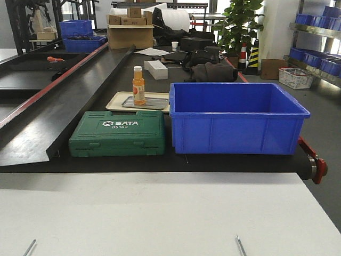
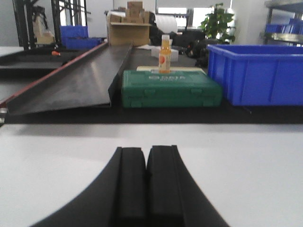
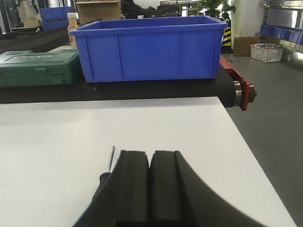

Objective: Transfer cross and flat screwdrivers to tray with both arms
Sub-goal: 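Lower both grippers toward the green-handled screwdrivers on the white table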

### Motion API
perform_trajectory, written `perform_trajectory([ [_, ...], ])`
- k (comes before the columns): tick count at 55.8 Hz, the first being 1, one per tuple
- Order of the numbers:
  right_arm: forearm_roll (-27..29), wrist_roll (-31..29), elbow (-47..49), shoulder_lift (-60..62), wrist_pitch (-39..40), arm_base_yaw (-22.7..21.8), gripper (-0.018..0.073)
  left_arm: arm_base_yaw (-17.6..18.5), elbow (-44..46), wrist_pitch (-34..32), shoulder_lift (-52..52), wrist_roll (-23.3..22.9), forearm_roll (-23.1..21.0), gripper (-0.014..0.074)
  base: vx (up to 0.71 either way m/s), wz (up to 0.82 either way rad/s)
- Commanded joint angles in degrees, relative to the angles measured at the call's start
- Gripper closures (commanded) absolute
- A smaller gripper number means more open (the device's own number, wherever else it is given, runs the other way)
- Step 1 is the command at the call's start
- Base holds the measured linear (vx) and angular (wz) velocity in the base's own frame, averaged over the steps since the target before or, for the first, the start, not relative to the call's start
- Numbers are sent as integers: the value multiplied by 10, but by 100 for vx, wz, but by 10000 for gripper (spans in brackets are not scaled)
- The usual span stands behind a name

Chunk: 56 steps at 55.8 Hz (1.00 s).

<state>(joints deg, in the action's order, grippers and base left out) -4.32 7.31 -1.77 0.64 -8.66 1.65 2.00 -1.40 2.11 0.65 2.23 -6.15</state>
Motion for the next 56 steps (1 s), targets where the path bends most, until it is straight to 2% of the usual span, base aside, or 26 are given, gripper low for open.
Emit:
perform_trajectory([
  [1, -8, -2, -4, 3, 61, 1, 567, -2, 14, -103, 7, -5, -1, 602, 0, 0],
  [9, -8, -2, -4, 3, 83, 1, 567, -2, 16, -165, 7, -5, -1, 602, 0, 0],
  [16, -9, -17, -4, 3, 206, 0, 567, -2, 38, -164, 7, -4, -1, 596, 0, 0],
  [21, -8, -8, 15, 0, 239, 0, 567, -2, 62, -163, 7, -2, -1, 588, 0, 0],
  [25, -8, 2, 58, -17, 197, 0, 567, -2, 93, -154, 7, -1, -1, 574, 0, 0],
  [36, -11, -2, 231, -139, 39, 0, 564, -2, 207, -57, -52, 0, 1, 482, 0, 0],
  [46, -12, -4, 306, -290, 11, 0, 532, -2, 263, -54, -171, 0, 3, 326, 0, 0],
  [51, -11, 5, 312, -356, 6, 0, 474, -2, 264, -48, -235, -4, 2, 224, 0, 0],
  [56, -9, 21, 312, -419, 1, 0, 385, -2, 264, -33, -289, -6, 2, 166, 0, 0],
])
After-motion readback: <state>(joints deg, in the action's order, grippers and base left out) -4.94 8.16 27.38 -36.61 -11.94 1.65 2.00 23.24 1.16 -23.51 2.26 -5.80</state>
